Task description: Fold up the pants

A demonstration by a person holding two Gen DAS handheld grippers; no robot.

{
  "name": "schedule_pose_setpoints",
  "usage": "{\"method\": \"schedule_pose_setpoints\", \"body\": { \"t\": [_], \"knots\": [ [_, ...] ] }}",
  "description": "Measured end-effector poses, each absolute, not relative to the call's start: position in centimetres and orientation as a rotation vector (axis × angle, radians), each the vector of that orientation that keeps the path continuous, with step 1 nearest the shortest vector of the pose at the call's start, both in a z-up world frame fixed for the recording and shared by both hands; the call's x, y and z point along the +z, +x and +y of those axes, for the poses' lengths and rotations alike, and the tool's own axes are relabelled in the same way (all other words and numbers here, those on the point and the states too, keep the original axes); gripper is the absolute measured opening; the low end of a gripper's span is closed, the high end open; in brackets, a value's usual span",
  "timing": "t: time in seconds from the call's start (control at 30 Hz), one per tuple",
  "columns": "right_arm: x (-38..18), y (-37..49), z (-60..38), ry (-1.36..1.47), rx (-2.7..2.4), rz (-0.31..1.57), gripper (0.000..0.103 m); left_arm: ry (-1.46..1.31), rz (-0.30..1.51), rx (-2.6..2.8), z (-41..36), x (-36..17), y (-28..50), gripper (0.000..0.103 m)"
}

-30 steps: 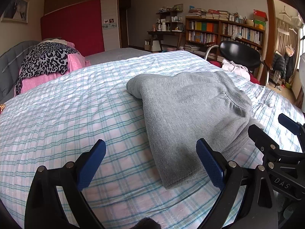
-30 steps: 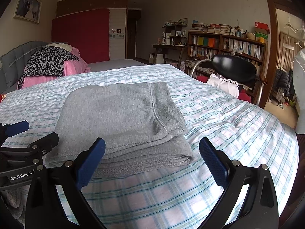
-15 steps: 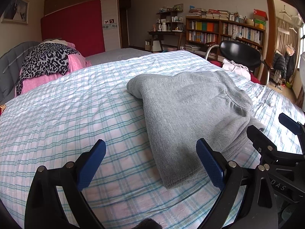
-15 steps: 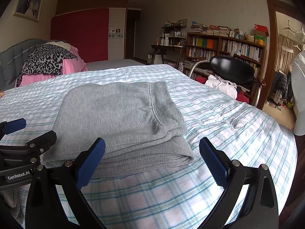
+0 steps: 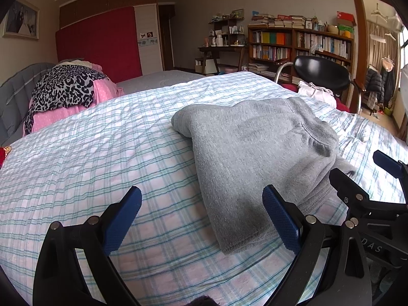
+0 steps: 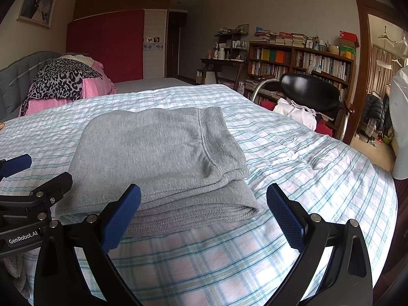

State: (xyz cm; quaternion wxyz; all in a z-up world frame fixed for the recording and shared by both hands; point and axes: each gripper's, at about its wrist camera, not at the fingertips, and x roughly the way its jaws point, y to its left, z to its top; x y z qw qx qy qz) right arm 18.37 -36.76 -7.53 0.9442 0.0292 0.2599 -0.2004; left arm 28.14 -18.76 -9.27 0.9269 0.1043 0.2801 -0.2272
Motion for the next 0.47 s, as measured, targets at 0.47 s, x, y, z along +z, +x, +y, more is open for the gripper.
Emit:
{"method": "schedule_pose_setpoints", "body": {
  "t": [0.47],
  "knots": [
    [-8.05, 18.41, -37.05, 0.076, -0.412, 0.548, 0.100, 0.210, 0.620, -0.461, -18.86, -9.77, 28.83, 0.095]
  ]
}}
